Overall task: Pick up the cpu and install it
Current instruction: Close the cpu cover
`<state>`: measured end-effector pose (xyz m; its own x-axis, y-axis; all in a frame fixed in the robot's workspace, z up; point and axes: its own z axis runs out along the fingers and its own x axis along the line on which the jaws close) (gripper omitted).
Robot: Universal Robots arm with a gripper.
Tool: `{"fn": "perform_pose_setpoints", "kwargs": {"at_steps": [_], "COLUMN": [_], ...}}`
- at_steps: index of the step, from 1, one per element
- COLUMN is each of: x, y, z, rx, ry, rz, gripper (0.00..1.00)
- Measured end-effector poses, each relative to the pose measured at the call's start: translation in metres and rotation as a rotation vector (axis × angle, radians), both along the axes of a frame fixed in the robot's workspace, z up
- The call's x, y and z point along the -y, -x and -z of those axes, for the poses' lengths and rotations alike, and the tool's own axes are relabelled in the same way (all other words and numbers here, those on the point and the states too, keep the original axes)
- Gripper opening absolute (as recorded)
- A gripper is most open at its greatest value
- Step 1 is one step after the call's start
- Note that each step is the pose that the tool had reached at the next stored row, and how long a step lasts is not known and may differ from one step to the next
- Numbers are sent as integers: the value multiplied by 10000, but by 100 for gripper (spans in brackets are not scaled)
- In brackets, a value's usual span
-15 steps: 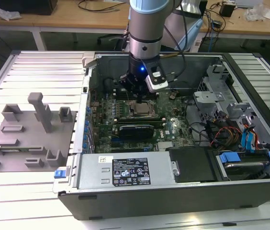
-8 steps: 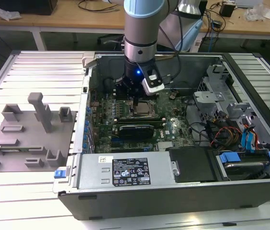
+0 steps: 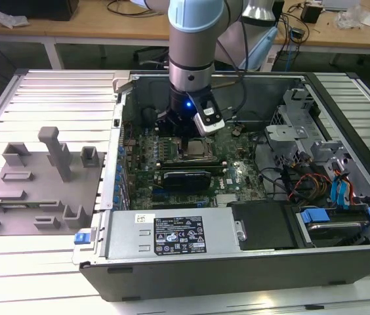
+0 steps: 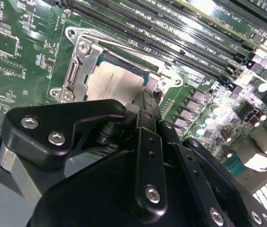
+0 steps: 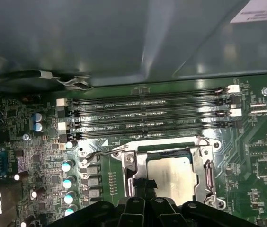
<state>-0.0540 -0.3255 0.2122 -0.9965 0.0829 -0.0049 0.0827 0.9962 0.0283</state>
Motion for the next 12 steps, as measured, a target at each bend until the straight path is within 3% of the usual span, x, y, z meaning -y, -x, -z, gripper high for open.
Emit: {"fn": "perform_pose_setpoints", "kwargs": {"at_steps": [5,12], "x": [-1,0], "y": [52,56], "z": [25,72], "rx": [2,0], "ry": [-3,0], "rz": [-1,-1], "gripper": [11,11]}}
